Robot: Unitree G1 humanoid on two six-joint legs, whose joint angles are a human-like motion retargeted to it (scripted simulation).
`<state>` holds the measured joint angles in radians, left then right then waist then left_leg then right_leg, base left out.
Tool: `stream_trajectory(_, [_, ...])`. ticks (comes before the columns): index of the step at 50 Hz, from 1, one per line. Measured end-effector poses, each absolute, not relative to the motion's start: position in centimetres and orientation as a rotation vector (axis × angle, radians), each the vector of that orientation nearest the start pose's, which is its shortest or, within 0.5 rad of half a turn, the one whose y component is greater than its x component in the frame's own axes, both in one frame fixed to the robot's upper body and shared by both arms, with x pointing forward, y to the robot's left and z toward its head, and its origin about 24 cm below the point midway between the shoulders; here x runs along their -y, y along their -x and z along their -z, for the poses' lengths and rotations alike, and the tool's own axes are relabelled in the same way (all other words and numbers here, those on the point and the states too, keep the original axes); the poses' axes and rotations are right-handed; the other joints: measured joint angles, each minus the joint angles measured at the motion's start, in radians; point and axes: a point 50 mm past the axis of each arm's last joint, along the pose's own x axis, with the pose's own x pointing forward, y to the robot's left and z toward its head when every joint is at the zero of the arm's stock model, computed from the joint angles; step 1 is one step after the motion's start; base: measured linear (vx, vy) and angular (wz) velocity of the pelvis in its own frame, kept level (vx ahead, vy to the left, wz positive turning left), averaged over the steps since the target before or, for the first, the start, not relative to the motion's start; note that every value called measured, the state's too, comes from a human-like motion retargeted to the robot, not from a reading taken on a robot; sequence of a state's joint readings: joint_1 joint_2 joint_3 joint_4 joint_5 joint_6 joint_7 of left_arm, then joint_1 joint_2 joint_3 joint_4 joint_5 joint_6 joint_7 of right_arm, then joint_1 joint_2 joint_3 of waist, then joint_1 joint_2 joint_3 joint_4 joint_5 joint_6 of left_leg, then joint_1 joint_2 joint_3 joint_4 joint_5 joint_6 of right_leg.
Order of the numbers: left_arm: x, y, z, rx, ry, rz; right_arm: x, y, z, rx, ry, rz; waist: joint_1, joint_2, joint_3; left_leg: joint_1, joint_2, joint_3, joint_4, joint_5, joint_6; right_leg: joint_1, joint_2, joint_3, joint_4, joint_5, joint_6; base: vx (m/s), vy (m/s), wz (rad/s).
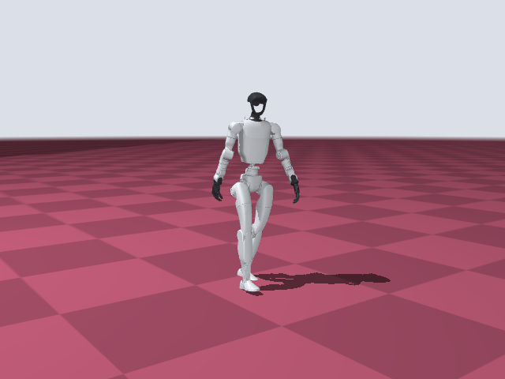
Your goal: Walk run
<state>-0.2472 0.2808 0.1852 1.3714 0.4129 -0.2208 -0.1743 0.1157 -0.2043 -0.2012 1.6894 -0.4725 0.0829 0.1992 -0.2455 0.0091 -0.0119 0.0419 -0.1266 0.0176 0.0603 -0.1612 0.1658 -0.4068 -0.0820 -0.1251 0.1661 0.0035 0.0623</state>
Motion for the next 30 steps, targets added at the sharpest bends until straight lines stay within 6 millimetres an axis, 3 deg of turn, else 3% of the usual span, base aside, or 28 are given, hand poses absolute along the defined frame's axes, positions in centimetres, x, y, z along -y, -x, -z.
stream_trajectory(3, [-25.1,-17.7,12.7,-0.955,-0.407,0.153,21.7,7.3,16.4,-1.901,0.131,-0.203,-0.01,0.01,0.012,0.054,0.003,-0.011,-0.002,-0.025,-0.01,-0.027,0.01,-0.006,-0.138,0.027,0.033,0.62,-0.14,0.24])
stream_trajectory(5, [-24.9,-17.2,13.0,-0.974,-0.397,0.16,21.6,7.2,16.5,-1.898,0.133,-0.216,-0.016,0.01,0.015,0.082,0.0,-0.015,0.006,-0.041,-0.017,-0.028,-0.003,-0.057,-0.165,0.03,0.091,0.71,-0.23,0.31])
stream_trajectory(7, [-24.6,-15.9,13.6,-1.014,-0.38,0.169,21.4,7.5,16.5,-1.901,0.139,-0.23,-0.023,0.012,0.01,0.108,0.004,-0.019,0.016,-0.046,-0.028,-0.004,0.002,-0.076,-0.133,0.036,0.059,0.61,-0.21,0.33])
stream_trajectory(8, [-24.5,-15.2,13.9,-1.035,-0.369,0.172,21.4,7.2,16.5,-1.896,0.146,-0.238,-0.023,0.017,0.005,0.109,0.011,-0.011,0.026,-0.044,-0.038,-0.005,0.018,-0.049,-0.113,0.038,0.003,0.7,-0.26,0.49])
stream_trajectory(10, [-24.1,-13.1,14.8,-1.099,-0.353,0.188,21.5,7.2,16.5,-1.893,0.157,-0.238,-0.059,0.034,-0.003,0.121,0.035,-0.026,0.056,-0.021,-0.064,0.014,0.035,-0.06,-0.119,0.097,-0.058,0.81,-0.31,0.99])
stream_trajectory(12, [-23.8,-10.1,15.8,-1.195,-0.34,0.202,21.7,7.4,16.5,-1.894,0.175,-0.233,-0.094,0.042,-0.017,0.128,0.054,-0.034,0.096,0.041,-0.102,0.057,0.032,-0.084,-0.127,0.148,-0.06,0.71,-0.3,0.97])
stream_trajectory(15, [-23.0,-4.8,16.9,-1.367,-0.337,0.232,22.2,7.6,16.3,-1.909,0.177,-0.195,-0.08,0.06,-0.041,0.104,0.093,-0.034,0.219,0.232,-0.176,0.108,0.038,-0.05,-0.114,0.095,-0.069,0.91,-0.41,0.38])
stream_trajectory(17, [-22.5,-1.3,17.3,-1.474,-0.327,0.248,22.6,7.2,16.3,-1.906,0.185,-0.153,-0.061,0.036,-0.049,0.06,0.089,-0.036,0.359,0.373,-0.213,0.152,0.02,-0.046,-0.113,0.067,-0.085,0.69,-0.29,0.09])
stream_trajectory(20, [-22.3,2.9,17.2,-1.596,-0.28,0.259,23.2,4.9,16.6,-1.831,0.244,-0.097,-0.015,-0.022,-0.059,-0.037,0.06,0.025,0.584,0.51,-0.217,0.194,0.001,-0.033,-0.107,0.026,-0.109,0.67,-0.35,-0.36])
stream_trajectory(25, [-20.9,8.0,16.7,-1.727,-0.22,0.259,25.0,-1.1,16.7,-1.669,0.367,-0.006,0.011,-0.043,-0.054,-0.219,0.121,0.089,0.771,0.336,-0.175,0.257,0.023,-0.035,-0.116,-0.024,-0.135,0.5,-0.24,-0.08])
stream_trajectory(30, [-18.7,12.2,15.9,-1.836,-0.069,0.208,26.2,-7.1,15.9,-1.515,0.422,0.073,0.058,-0.028,-0.057,-0.354,0.144,0.141,0.605,0.168,-0.184,0.297,0.078,0.003,-0.118,-0.066,-0.149,0.5,-0.15,-0.46])
